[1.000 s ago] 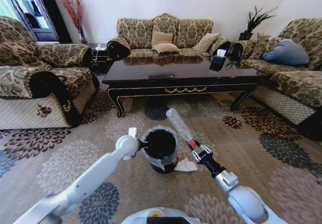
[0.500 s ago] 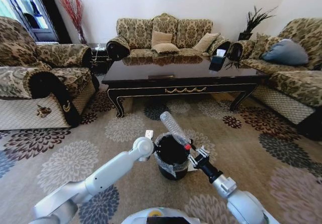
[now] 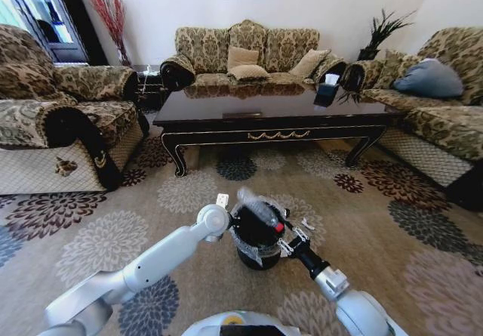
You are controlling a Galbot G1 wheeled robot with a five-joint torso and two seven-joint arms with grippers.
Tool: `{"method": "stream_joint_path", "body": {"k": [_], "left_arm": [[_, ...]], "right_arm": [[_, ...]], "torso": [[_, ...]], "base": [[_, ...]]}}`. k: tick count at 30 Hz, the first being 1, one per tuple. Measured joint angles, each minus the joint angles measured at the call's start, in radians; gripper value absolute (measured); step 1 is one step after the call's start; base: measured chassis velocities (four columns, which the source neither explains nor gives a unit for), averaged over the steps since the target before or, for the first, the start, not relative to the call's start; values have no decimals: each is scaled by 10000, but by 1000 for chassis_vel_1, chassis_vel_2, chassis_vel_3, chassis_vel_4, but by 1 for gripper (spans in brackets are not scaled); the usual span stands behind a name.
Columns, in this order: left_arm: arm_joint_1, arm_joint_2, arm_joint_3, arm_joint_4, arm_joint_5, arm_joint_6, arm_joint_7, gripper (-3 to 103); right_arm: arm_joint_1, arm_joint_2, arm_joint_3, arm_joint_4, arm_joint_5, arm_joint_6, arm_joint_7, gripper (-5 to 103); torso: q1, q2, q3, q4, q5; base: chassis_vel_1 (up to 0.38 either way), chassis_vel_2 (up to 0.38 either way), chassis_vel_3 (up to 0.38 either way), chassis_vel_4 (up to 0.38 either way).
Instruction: Move to the front of the table and pick up the trash from the floor, then place it into the trash bin.
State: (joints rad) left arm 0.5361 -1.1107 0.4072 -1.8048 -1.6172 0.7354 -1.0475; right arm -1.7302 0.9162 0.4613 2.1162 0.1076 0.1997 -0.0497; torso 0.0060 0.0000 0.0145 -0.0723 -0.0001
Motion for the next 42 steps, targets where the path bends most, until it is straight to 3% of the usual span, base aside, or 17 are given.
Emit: {"method": "stream_joint_path", "body": {"k": [1, 3, 6, 7, 10, 14, 16, 25, 31, 37, 41, 42], "left_arm": [[35, 0, -27, 17, 36, 0, 2, 0], [63, 1, -44, 27, 53, 0, 5, 0], [193, 47, -164, 51, 71, 0, 41, 0], [193, 47, -164, 51, 71, 0, 41, 0], [551, 297, -743, 64, 132, 0, 121, 0], [936, 597, -1639, 61, 186, 2, 255, 0], [1272, 1080, -2702, 61, 227, -3, 434, 0], [2337, 2708, -4949, 188, -82, 0, 883, 0], [2603, 2882, -5182, 150, -163, 0, 1007, 0], [2963, 2834, -5227, -267, -80, 0, 1005, 0], [3159, 2779, -5237, -544, -65, 0, 929, 0], [3159, 2779, -5237, -544, -65, 0, 929, 0]], "right_arm": [[-8, 17, 3, 0, -6, 0, 2, 67], [-20, 33, 10, 0, -6, 0, 4, 67], [-99, 85, 65, 56, -5, 0, 4, 84], [-99, 85, 65, 56, -5, 0, 4, 84], [-145, 130, 148, 134, 49, 11, 15, 97], [-51, 174, 201, 86, 183, 14, 49, 99], [161, 180, 200, -154, 377, 12, 81, 100], [980, 345, -379, -2092, 400, 52, 99, 100], [1224, 531, -433, -3425, -82, 318, -62, 100], [1921, 484, -615, -5402, -1201, 899, -308, 100], [2696, 382, -872, -6810, -2995, 1600, -437, 100], [2696, 382, -872, -6810, -2995, 1600, -437, 100]], "torso": [[0, 0, 0, 1, 0], [0, 0, 0, 1, 0], [0, 0, 0, -2, -1], [0, 0, 0, -2, -1], [0, 0, 0, -1, -1], [0, 0, 1, 0, -4], [0, 0, 0, 3, -3], [0, 0, 0, 3, -1], [0, 0, 0, -6, 0], [0, 0, 0, -1, 5], [0, 0, 0, 0, 2], [0, 0, 0, 0, 2]], "base": [[0, 0, 0, 0], [0, 0, 0, 0], [0, 0, 0, 0], [0, 0, 0, 0], [0, 0, 0, 0], [0, 0, 0, 0], [0, 0, 0, 0], [0, 0, 0, 0], [0, 0, 0, 0], [0, 0, 0, 0], [0, 0, 0, 0], [0, 0, 0, 0]]}}
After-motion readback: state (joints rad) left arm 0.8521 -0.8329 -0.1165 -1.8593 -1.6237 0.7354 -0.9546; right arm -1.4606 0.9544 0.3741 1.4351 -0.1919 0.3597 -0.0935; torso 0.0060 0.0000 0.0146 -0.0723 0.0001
